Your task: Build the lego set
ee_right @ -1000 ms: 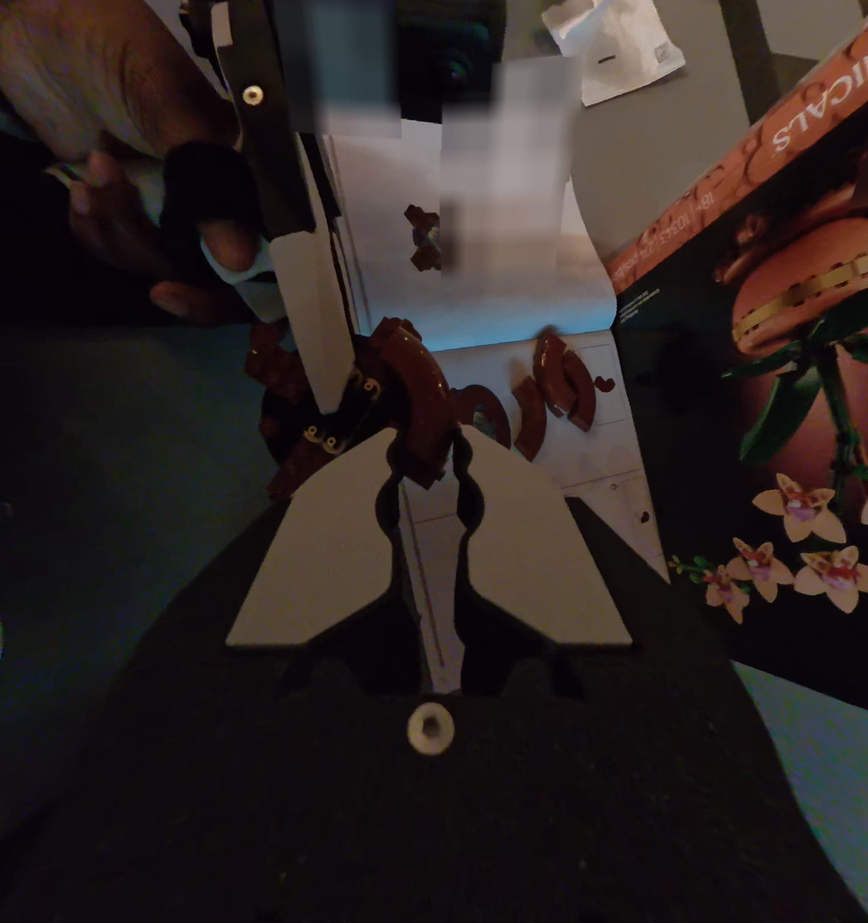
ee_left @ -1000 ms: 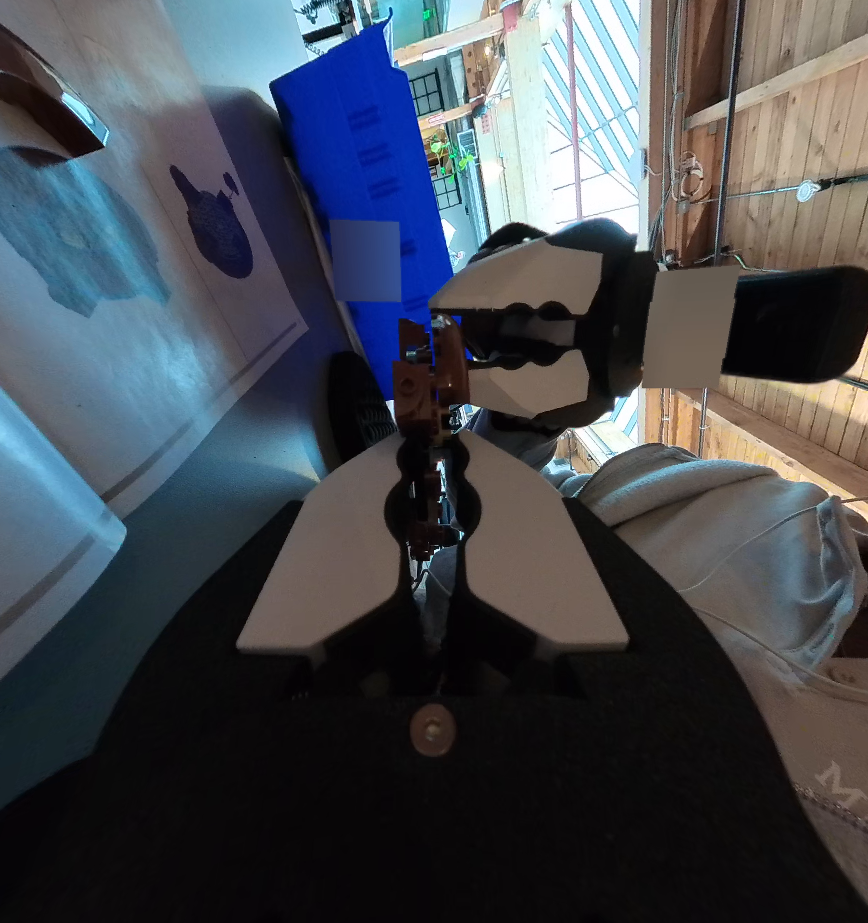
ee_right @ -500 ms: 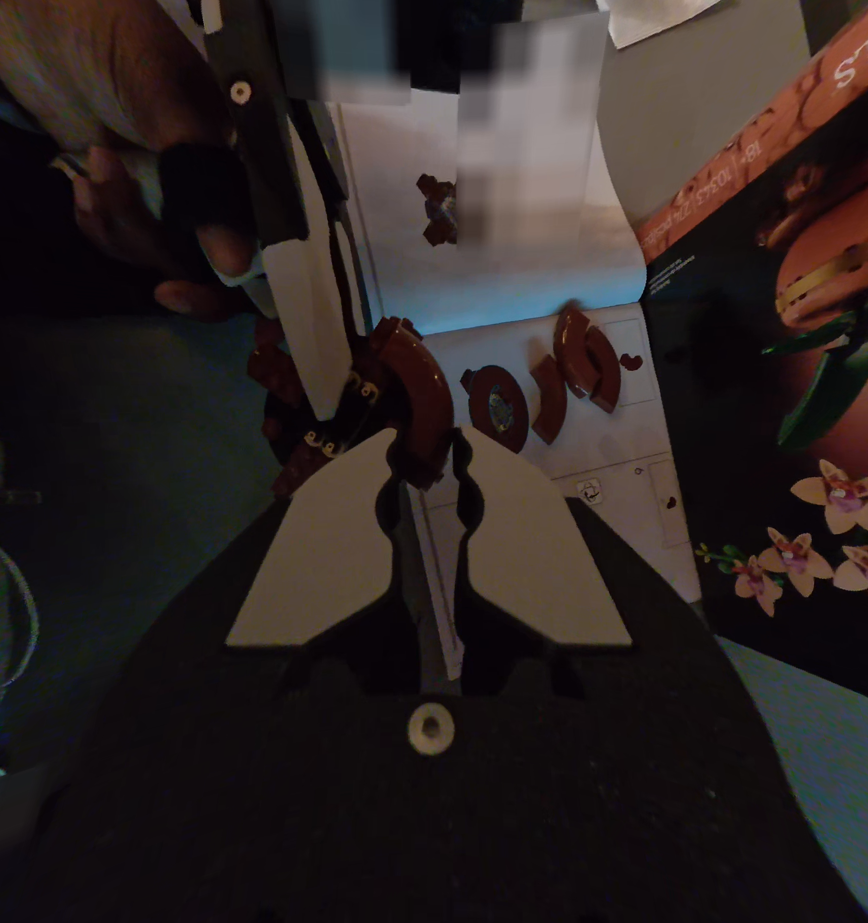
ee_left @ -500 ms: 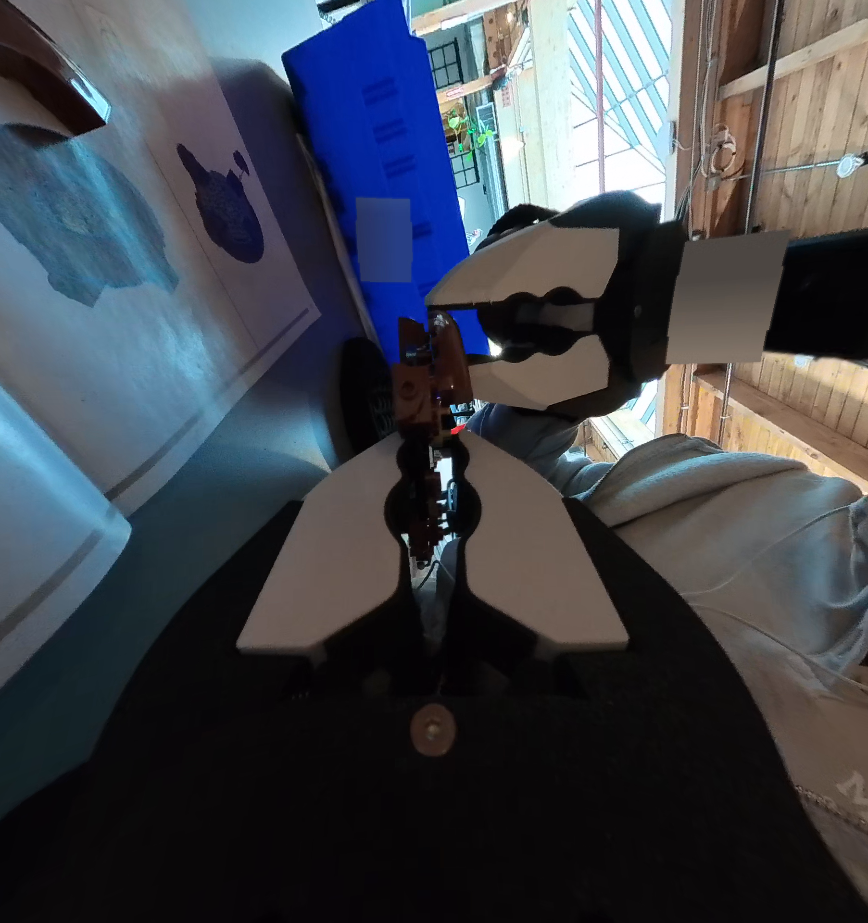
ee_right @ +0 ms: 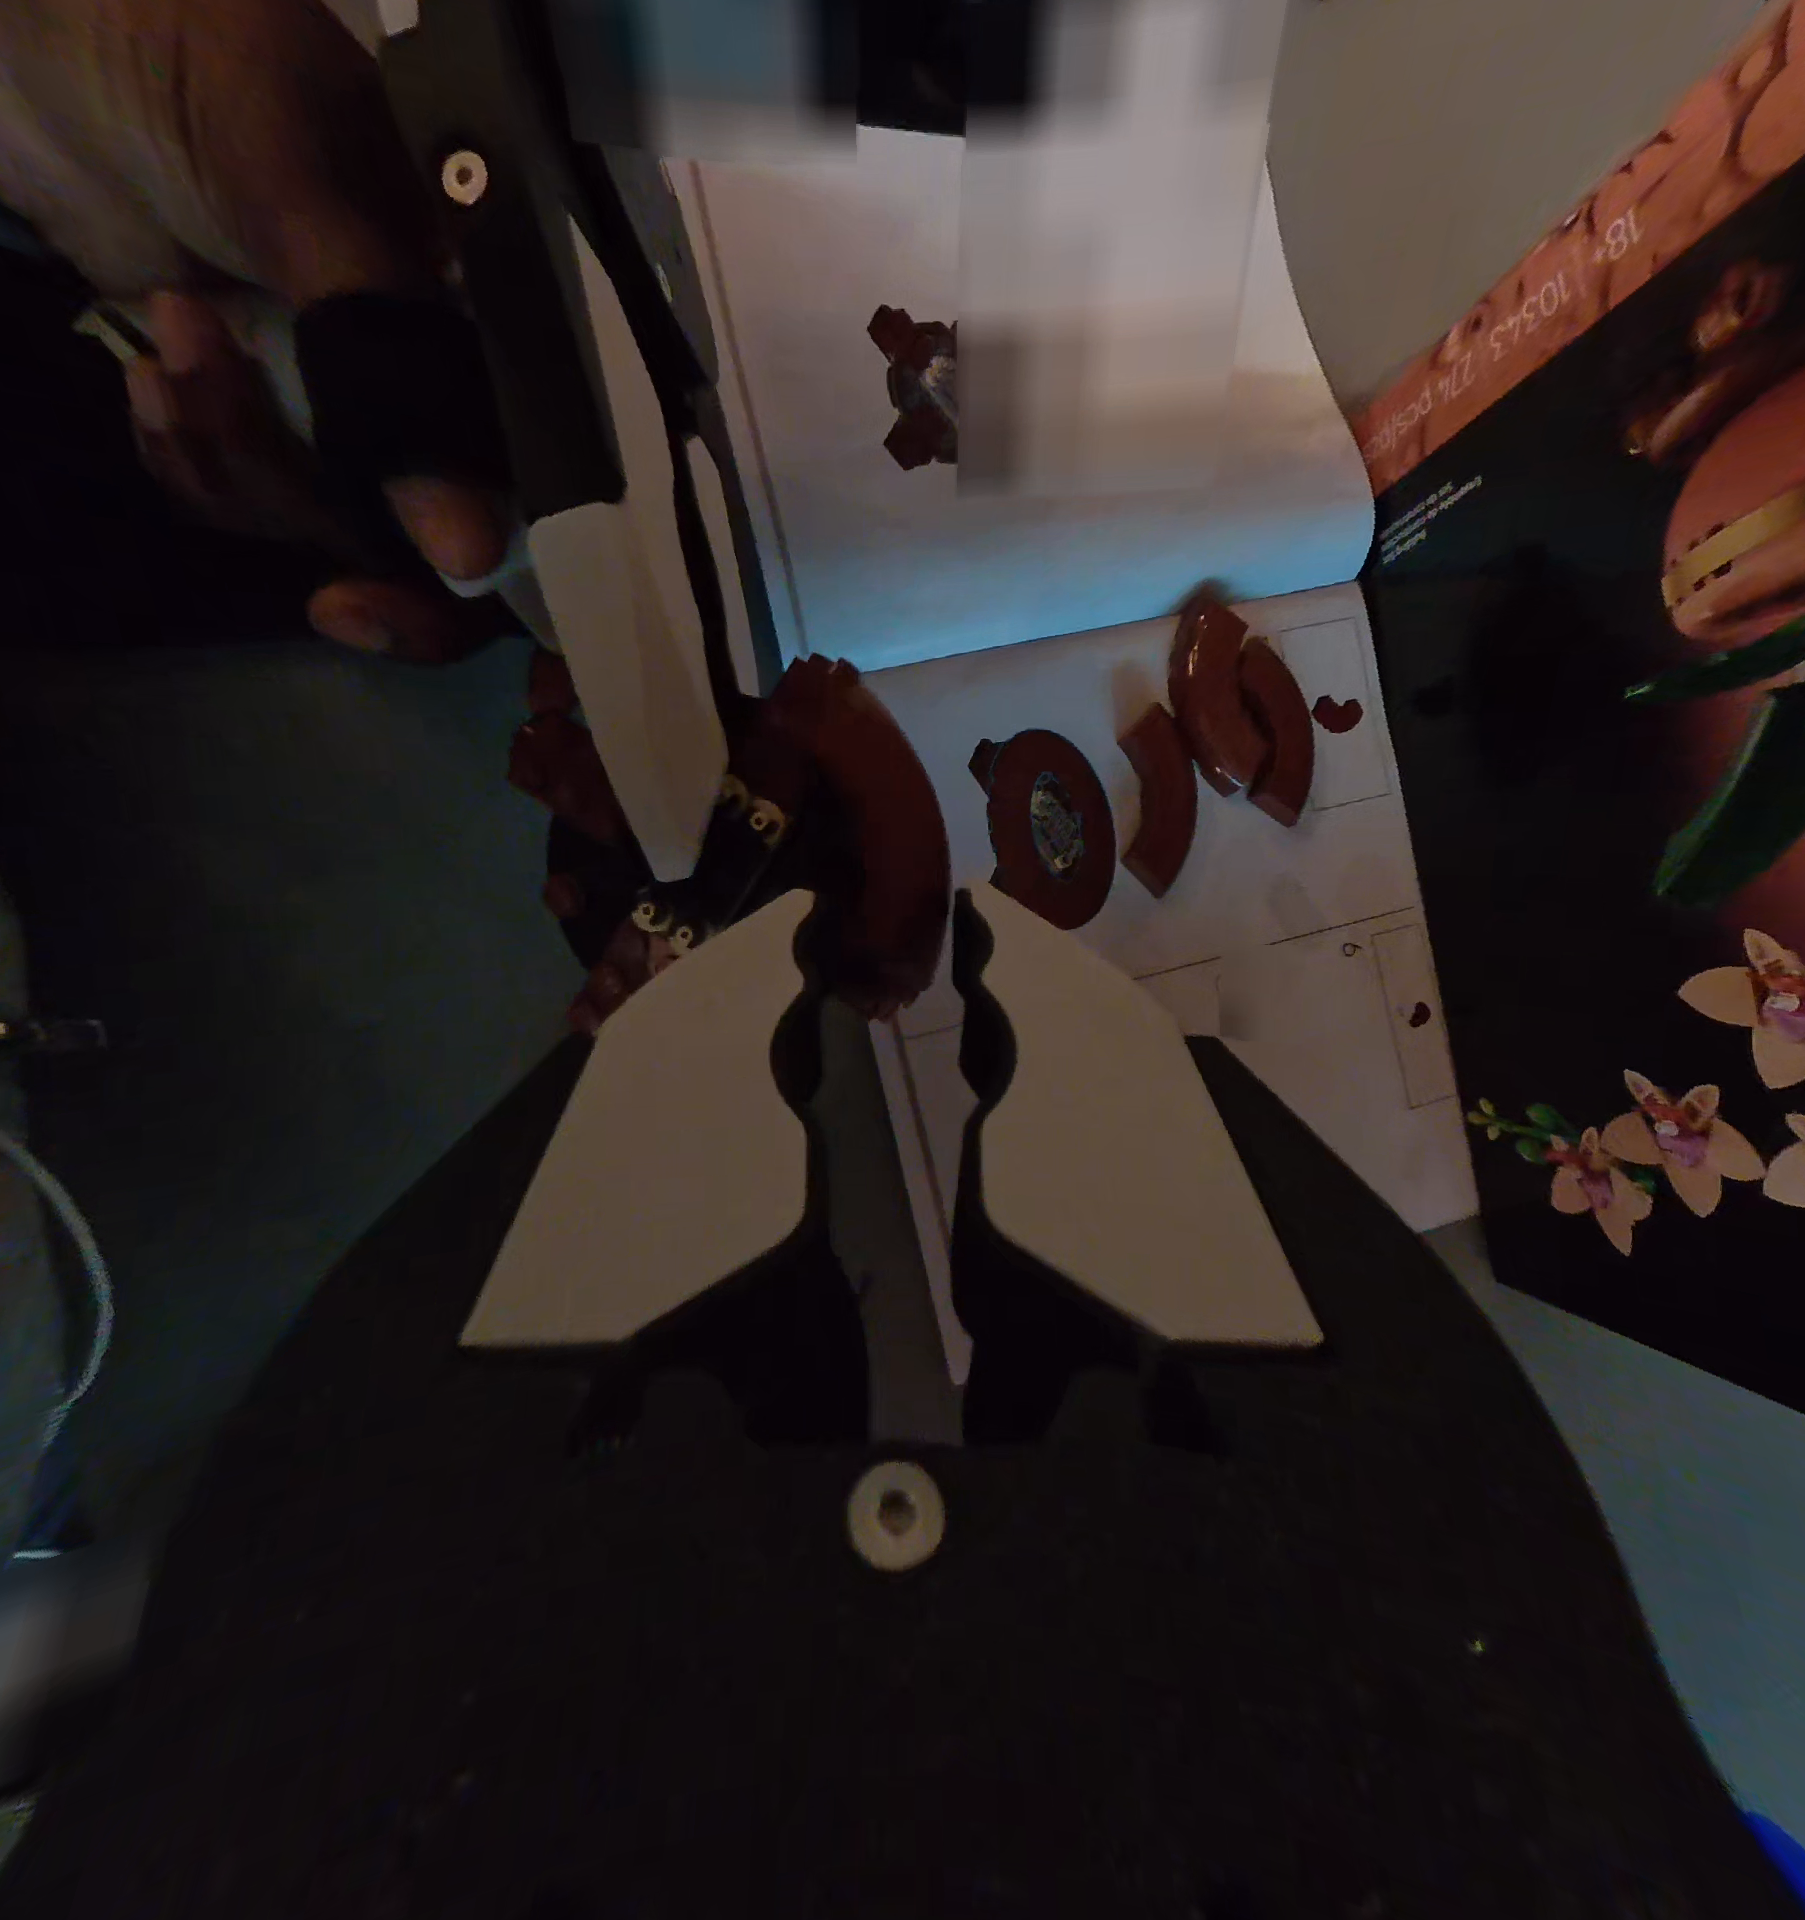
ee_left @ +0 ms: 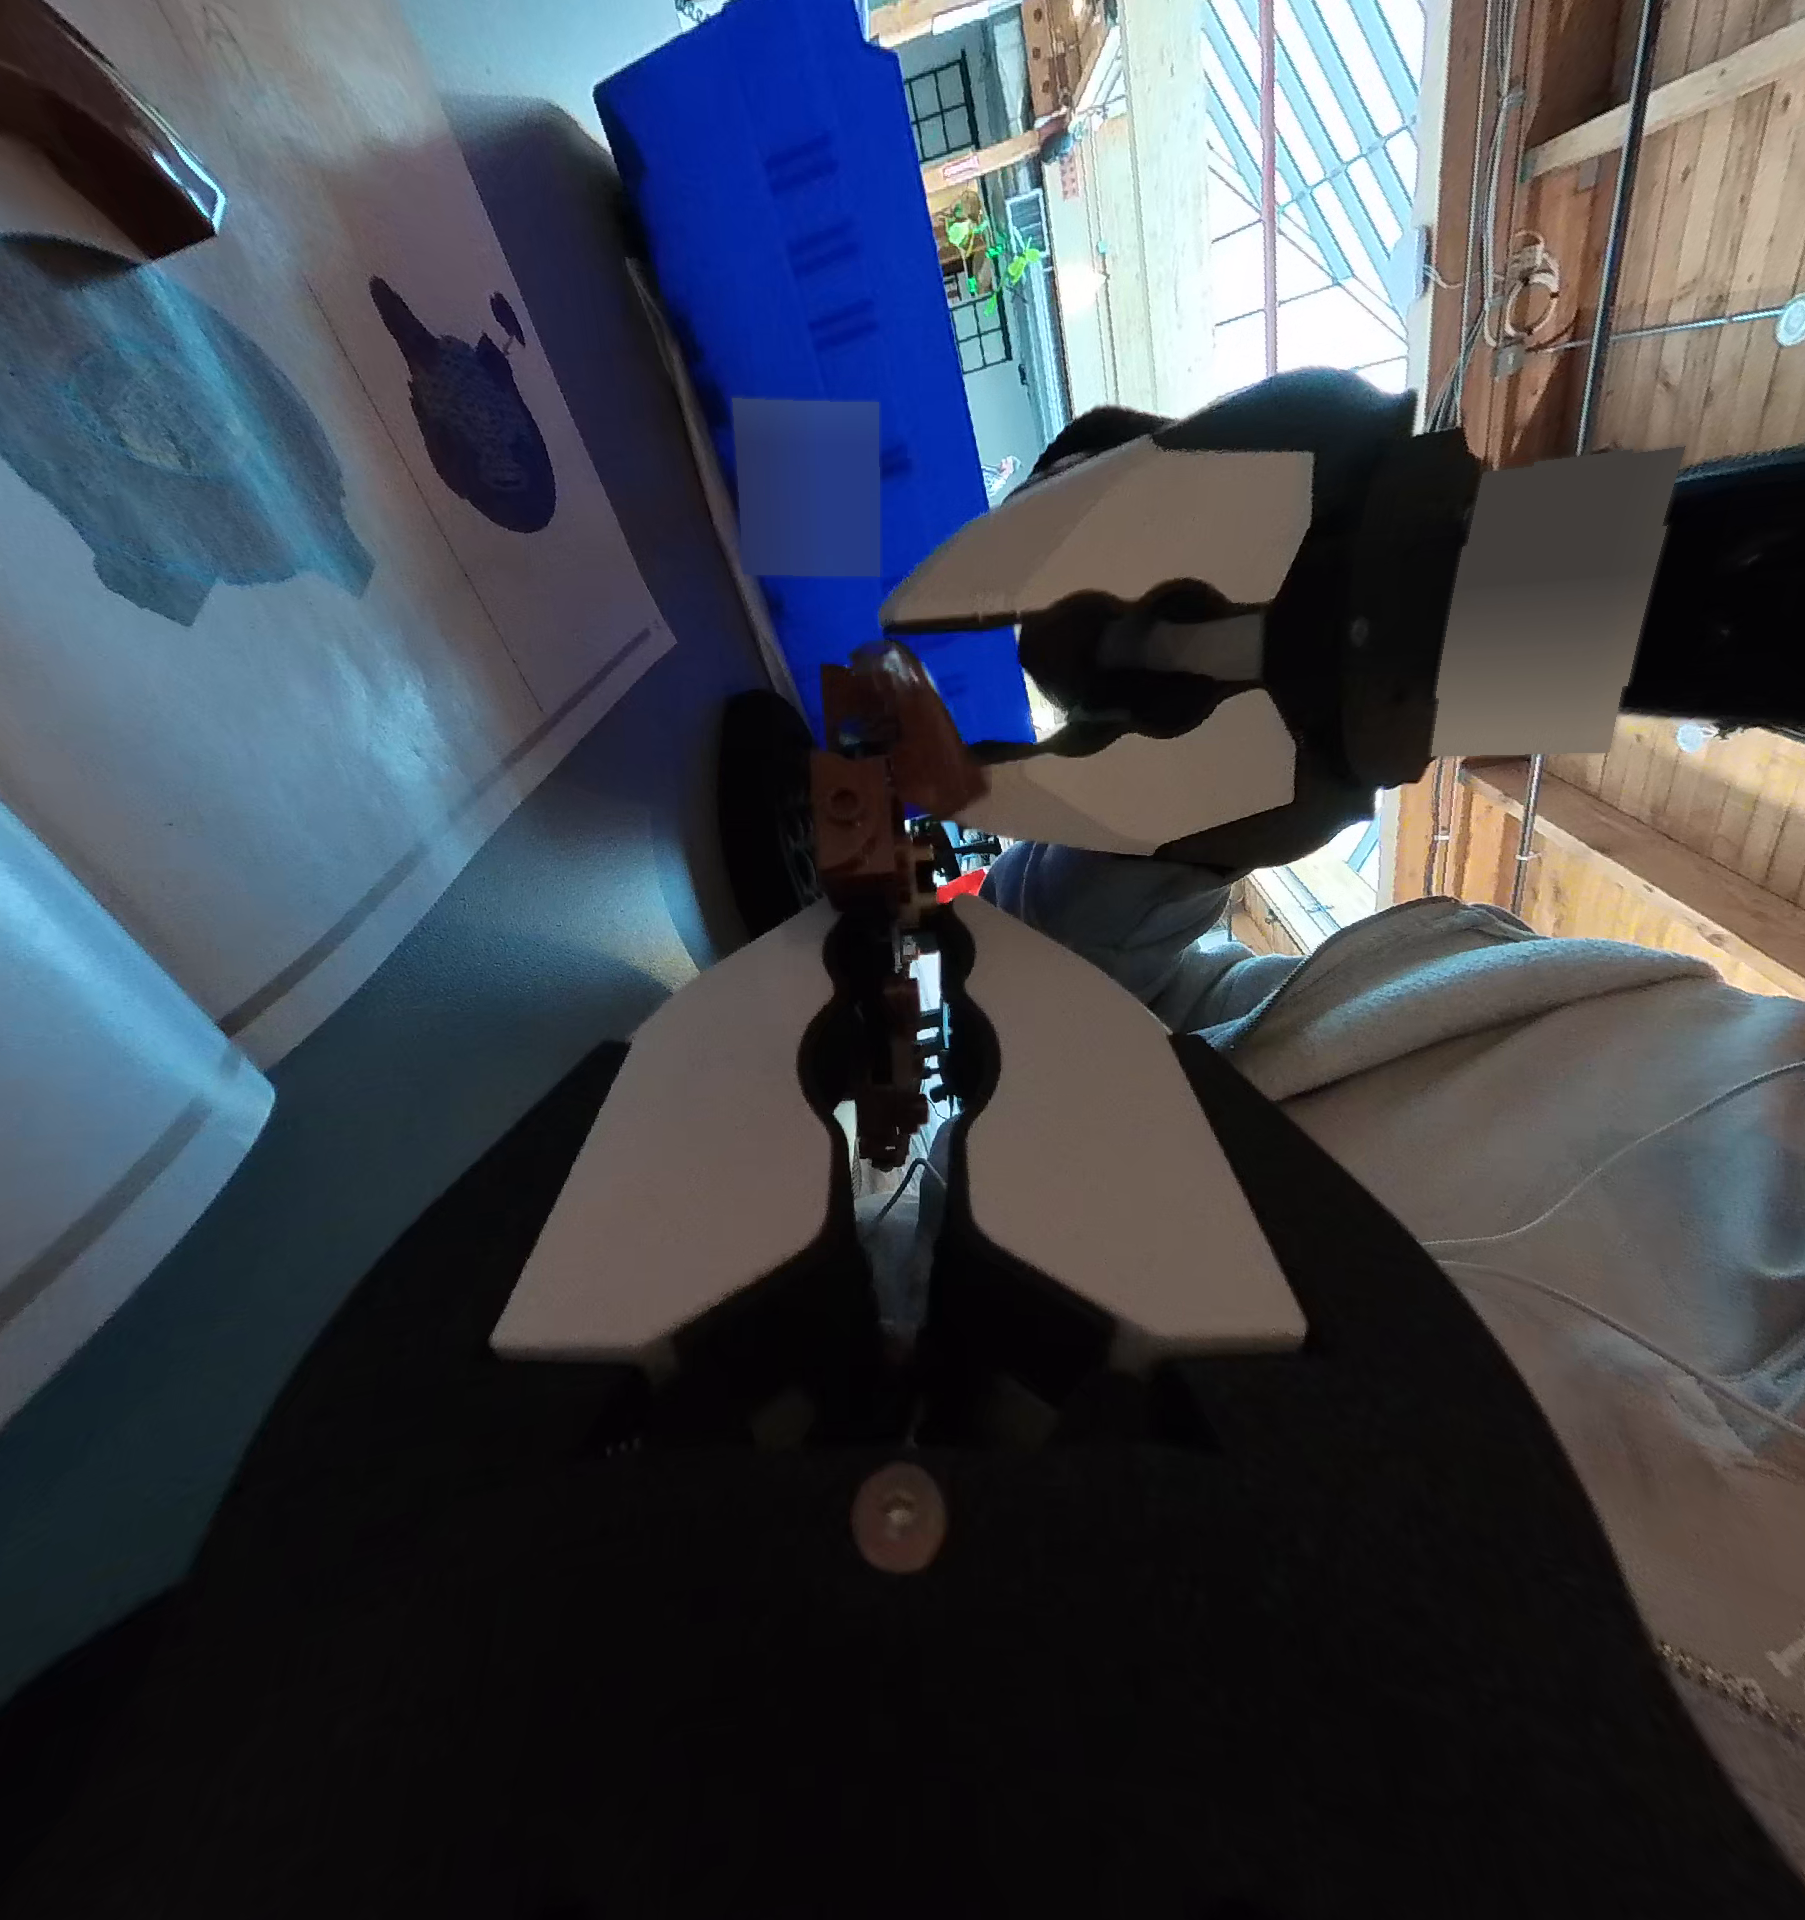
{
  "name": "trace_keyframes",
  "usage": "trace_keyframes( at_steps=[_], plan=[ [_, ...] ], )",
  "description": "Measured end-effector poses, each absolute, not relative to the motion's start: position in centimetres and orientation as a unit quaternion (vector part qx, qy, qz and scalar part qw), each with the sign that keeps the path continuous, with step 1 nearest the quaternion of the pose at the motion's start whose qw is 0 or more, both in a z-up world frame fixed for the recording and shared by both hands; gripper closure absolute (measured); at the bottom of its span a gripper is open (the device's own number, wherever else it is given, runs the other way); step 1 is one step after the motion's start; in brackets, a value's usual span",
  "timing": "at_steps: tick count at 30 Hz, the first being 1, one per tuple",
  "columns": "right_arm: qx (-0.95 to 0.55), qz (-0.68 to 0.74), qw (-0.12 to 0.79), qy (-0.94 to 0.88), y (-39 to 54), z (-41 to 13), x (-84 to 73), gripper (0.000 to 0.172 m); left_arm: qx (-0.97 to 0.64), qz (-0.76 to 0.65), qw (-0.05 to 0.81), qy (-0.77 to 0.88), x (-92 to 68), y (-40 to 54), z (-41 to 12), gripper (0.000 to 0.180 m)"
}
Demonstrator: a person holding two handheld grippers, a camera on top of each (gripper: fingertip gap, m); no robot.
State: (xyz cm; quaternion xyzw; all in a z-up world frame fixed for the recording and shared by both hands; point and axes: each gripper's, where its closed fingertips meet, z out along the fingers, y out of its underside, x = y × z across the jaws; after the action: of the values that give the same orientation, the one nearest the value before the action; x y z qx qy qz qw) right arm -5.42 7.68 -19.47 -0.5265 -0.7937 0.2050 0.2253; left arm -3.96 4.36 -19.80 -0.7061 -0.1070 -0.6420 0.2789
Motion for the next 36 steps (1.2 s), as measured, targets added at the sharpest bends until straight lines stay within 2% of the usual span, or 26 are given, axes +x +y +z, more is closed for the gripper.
trace_keyframes(
  at_steps=[4,12,18,22,28,36],
  plan=[
    [-0.526,0.212,0.212,-0.795,7.4,-19.6,-5.4,0.144,-0.701,-0.647,0.280,-0.107,-4.0,4.3,-19.6,0.168],
    [-0.534,0.245,0.214,-0.780,7.9,-19.7,-5.6,0.160,-0.702,-0.646,0.278,-0.111,-4.1,4.4,-19.8,0.167],
    [-0.543,0.290,0.217,-0.757,7.9,-19.7,-5.7,0.162,-0.701,-0.648,0.277,-0.111,-4.0,4.4,-19.7,0.167],
    [-0.570,0.397,0.191,-0.693,7.9,-19.0,-6.0,0.163,-0.698,-0.651,0.276,-0.109,-4.0,4.4,-19.6,0.167],
    [-0.602,0.662,0.102,-0.435,10.0,-15.4,-5.8,0.165,-0.686,-0.661,0.281,-0.117,-4.3,4.4,-19.2,0.168],
    [-0.611,0.708,0.082,-0.345,10.6,-15.4,-5.1,0.165,-0.668,-0.682,0.271,-0.122,-4.5,4.4,-18.8,0.168]
  ],
)
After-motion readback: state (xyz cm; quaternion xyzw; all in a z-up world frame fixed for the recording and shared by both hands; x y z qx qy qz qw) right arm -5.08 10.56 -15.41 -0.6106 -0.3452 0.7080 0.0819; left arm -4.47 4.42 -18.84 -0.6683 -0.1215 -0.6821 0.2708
